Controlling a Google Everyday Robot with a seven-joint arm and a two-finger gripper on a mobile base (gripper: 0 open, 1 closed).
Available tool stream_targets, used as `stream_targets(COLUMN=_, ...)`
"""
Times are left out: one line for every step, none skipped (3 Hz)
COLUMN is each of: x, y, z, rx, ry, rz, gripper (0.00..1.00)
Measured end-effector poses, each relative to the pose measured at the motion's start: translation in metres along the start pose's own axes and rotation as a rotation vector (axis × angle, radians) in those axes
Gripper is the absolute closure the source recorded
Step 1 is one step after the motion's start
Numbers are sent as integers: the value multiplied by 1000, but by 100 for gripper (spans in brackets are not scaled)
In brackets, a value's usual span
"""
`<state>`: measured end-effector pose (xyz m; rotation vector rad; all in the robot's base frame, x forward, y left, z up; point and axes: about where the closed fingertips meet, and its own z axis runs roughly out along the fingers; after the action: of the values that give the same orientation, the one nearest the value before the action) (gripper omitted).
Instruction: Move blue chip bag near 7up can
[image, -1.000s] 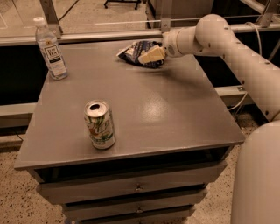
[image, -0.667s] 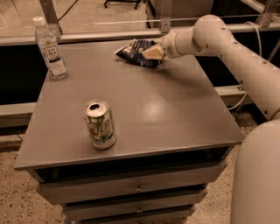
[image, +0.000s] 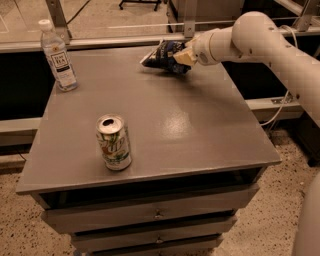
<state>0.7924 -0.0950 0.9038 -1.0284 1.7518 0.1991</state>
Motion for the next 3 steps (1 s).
stream_targets(x=-22, y=16, z=-32, rx=-33, ry=-19, rz=-91, gripper=100)
stream_targets(x=-25, y=48, z=-60, rx=-142, ry=-28, rz=-168, gripper=100)
stream_targets(x=-4, y=101, z=-85, rx=-315, ry=-17, rz=-211, gripper=100)
